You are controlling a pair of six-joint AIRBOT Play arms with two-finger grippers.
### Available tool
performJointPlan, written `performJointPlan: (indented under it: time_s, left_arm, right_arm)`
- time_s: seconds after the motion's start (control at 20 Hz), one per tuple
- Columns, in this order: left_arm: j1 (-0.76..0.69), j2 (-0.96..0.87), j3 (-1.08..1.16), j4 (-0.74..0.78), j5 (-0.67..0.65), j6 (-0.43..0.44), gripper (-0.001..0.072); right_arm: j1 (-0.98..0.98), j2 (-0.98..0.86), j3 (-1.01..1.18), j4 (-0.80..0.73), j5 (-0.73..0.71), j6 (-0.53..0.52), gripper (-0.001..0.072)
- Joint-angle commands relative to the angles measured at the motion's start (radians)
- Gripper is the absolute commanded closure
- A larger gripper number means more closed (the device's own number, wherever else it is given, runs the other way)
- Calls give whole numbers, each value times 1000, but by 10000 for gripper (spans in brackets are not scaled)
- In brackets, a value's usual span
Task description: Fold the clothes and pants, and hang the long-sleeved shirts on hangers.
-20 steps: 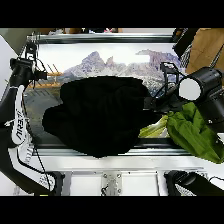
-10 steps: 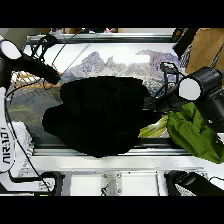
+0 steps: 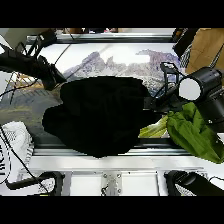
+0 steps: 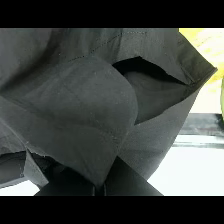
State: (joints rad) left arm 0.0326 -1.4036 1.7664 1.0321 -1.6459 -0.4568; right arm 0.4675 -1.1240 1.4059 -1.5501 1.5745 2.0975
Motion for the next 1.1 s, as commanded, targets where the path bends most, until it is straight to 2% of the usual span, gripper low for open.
performJointPlan:
  time_s: [0.0,0.15,0.35,0.55,0.85,1.05]
  left_arm:
    - [26,-3,-2,-16,-185,208,697]
    - [65,-2,-29,-24,-187,250,698]
    - [138,13,-171,-183,-187,335,697]
    - [171,74,-335,-186,-187,383,697]
    - [133,176,-572,-185,-185,456,697]
    - [65,196,-684,-185,-119,460,697]
  right_arm:
    - [1,0,0,0,0,0,696]
    - [1,0,0,0,0,0,696]
    - [1,0,0,0,0,0,697]
    - [2,0,0,3,2,0,696]
    - [-31,0,58,8,6,-37,699]
    - [-65,0,142,10,65,-45,699]
